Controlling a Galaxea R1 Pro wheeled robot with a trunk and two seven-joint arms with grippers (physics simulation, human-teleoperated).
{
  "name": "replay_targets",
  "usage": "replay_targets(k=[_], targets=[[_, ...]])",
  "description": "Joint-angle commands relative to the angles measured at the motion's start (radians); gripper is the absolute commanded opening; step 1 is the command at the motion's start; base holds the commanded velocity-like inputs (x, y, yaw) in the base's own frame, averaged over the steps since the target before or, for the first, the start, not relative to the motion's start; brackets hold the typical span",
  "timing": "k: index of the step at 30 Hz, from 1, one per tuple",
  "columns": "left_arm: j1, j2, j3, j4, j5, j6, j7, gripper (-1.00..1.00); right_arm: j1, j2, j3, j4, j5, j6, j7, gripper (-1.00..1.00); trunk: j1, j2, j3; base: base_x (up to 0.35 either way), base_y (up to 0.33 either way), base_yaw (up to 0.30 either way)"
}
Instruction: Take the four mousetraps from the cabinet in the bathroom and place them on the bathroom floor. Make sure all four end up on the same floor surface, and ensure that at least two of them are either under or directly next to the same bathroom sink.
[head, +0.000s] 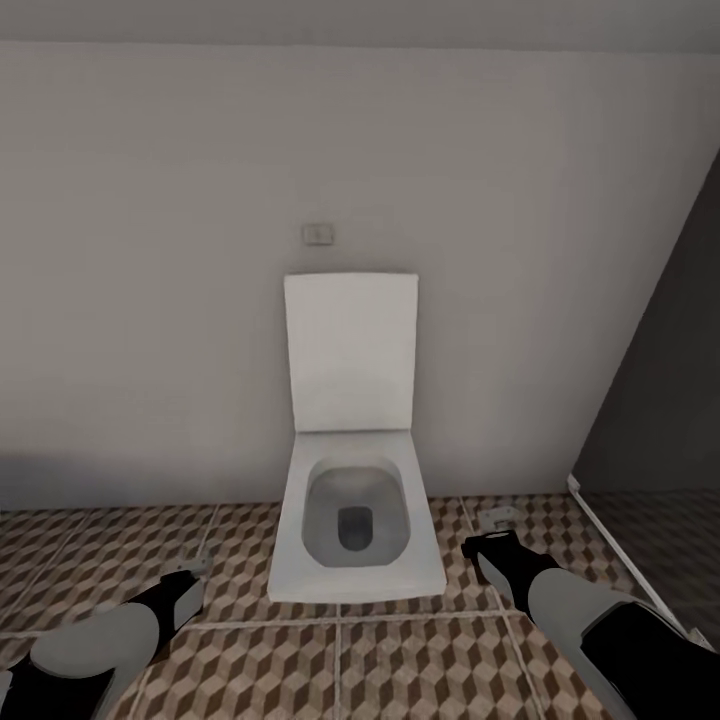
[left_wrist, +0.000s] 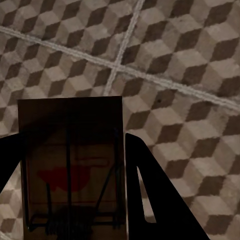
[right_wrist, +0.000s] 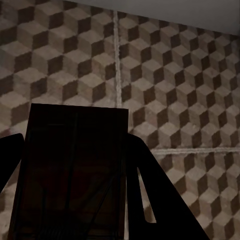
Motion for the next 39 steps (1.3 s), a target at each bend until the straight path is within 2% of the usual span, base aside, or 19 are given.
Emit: replay_targets(k=[1, 7, 14, 39], targets=[[-0.001, 0.000, -0.009, 0.000, 0.003, 0.006, 0.002, -1.00, 0.000, -0.001, 0.009, -0.003, -0.010, 0.007, -0.005, -1.00, 0.004, -0.008, -0.004, 0.000, 0.000, 0.000], [-0.001, 0.000, -0.010, 0.000, 0.003, 0.006, 0.001, -1.00, 0.000, -0.001, 0.009, -0.003, -0.010, 0.005, -0.005, -1.00, 0.027, -0.050, -0.023, 0.000, 0.000, 0.000], [-0.001, 0.001, -0.011, 0.000, 0.003, 0.006, 0.001, -1.00, 0.000, -0.001, 0.009, -0.002, -0.010, -0.036, -0.005, -1.00, 0.054, -0.099, -0.045, 0.000, 0.000, 0.000], [-0.001, 0.000, -0.010, -0.001, 0.003, 0.005, 0.001, -1.00, 0.000, -0.001, 0.009, -0.002, -0.012, -0.039, -0.005, -1.00, 0.065, -0.105, -0.141, 0.000, 0.000, 0.000]])
